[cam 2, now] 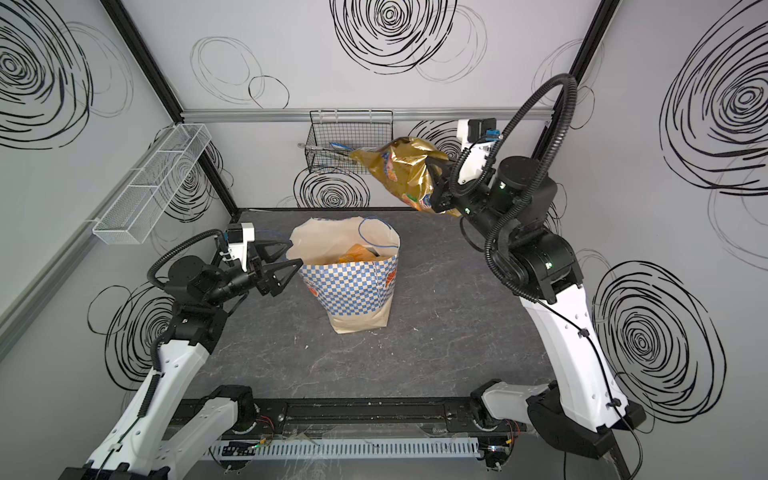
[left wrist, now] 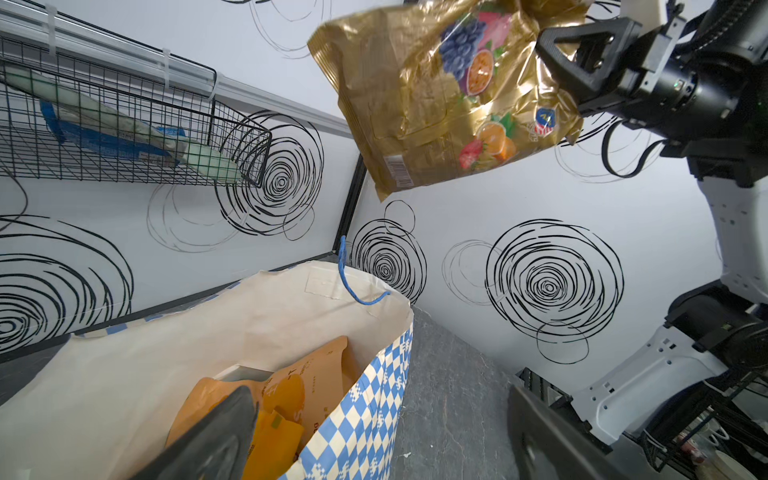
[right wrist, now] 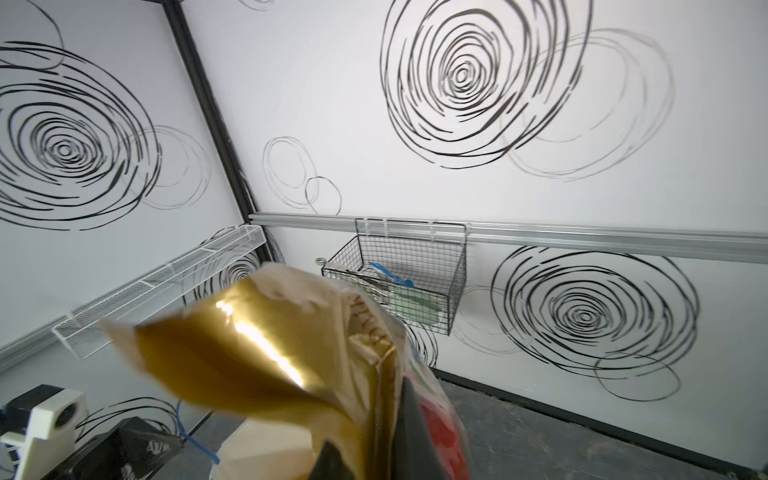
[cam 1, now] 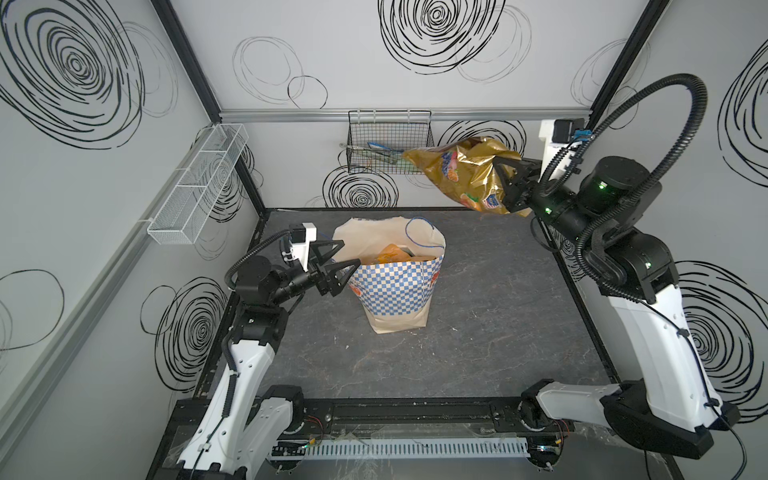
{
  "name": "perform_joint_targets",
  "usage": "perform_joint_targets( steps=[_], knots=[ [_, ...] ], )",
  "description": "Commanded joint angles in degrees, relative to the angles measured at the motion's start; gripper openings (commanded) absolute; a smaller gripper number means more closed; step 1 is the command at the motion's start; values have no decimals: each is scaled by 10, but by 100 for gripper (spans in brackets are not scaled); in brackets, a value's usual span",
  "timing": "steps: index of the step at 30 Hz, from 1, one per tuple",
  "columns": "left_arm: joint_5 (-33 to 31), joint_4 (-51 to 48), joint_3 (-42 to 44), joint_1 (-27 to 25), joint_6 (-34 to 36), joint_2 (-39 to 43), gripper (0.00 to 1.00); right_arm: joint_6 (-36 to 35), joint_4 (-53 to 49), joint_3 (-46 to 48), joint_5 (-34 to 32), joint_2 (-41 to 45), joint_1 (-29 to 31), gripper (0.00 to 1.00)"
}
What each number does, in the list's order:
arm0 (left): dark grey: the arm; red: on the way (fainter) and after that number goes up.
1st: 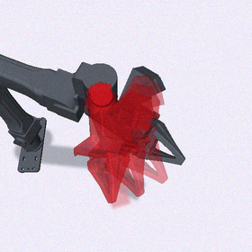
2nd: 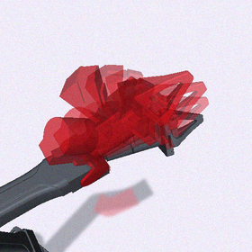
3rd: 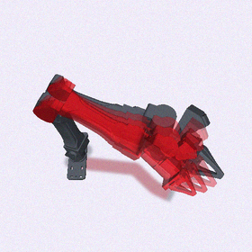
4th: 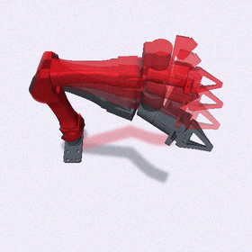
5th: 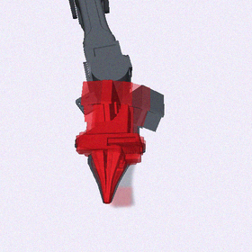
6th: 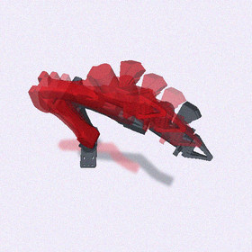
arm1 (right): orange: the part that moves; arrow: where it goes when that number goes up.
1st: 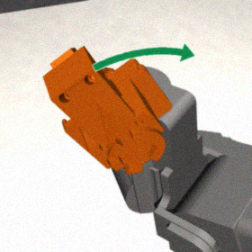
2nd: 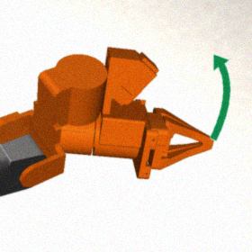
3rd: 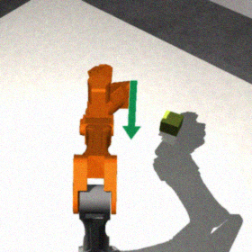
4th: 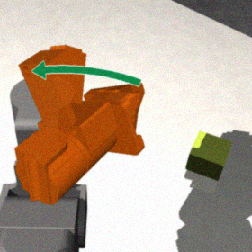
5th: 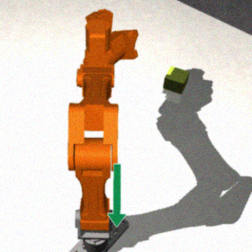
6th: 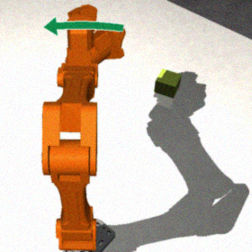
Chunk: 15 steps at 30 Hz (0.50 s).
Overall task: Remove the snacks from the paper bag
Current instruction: 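Carry the candy bag with the right gripper beside the paper bag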
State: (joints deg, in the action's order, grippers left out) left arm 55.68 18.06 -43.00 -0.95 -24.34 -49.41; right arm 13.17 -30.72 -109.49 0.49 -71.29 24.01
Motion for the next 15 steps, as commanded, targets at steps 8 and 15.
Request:
perform_joint_targets(
  steps=[8,15],
  knots=[
    [48,66,9,-33,-27,-14,96,56,165,150,70,60,-148,0],
    [34,-31,-12,-137,54,-12,96,125,255,261,169,39,-219,0]
  ],
)
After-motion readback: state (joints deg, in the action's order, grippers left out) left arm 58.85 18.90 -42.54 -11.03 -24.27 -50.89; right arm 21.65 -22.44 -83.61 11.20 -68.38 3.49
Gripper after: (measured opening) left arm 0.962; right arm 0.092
